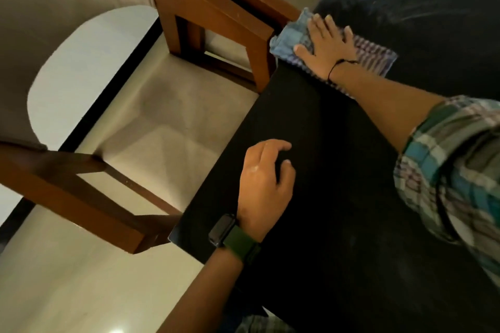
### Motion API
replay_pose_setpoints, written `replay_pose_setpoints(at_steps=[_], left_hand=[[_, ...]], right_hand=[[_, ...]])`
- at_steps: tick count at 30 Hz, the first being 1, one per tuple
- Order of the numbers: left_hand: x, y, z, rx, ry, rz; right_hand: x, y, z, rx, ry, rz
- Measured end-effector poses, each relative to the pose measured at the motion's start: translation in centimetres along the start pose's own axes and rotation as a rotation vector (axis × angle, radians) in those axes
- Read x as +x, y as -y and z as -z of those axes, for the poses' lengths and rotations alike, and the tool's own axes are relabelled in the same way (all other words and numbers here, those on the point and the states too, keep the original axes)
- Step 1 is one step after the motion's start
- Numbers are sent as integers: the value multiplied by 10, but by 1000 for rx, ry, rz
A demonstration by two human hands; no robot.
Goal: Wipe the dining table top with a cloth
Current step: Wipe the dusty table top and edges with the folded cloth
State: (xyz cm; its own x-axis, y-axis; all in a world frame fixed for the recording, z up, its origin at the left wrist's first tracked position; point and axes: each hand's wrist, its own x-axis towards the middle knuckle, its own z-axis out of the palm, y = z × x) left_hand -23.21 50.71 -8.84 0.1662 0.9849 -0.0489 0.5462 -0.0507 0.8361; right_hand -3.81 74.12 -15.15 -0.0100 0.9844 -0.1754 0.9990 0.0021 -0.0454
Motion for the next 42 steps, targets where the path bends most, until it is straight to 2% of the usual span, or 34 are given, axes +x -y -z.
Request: replay_pose_setpoints(at_steps=[5,8,11,16,19,21,23,27,30,32,36,39,42], left_hand=[[16,-14,-9,4,-3,-88],[26,-29,-16,0,22,-146],[30,-44,-21,-21,95,-138],[29,-54,-39,-17,119,-218],[27,-55,-52,-27,167,-226],[26,-57,-60,-32,215,-215],[24,-60,-68,-38,231,-204],[20,-75,-89,-55,149,-267],[16,-83,-105,-35,186,-298],[18,-83,-111,-13,214,-319],[23,-99,-106,-15,188,-367],[22,-121,-97,-207,228,-474],[29,-117,-93,-89,275,-448]], right_hand=[[-98,19,-6,-6,44,111],[-187,41,-10,-15,154,182],[-276,64,-27,106,212,213],[-391,70,-67,111,255,275],[-368,39,-62,90,171,303],[-327,0,-50,118,179,166],[-287,-41,-43,103,113,22],[-206,-117,-29,53,39,-30],[-142,-166,-18,52,19,-166],[-126,-175,-15,43,20,-237],[-176,-134,-25,83,15,-244],[-272,-67,-37,140,38,-155],[-390,3,-62,173,78,-147]])
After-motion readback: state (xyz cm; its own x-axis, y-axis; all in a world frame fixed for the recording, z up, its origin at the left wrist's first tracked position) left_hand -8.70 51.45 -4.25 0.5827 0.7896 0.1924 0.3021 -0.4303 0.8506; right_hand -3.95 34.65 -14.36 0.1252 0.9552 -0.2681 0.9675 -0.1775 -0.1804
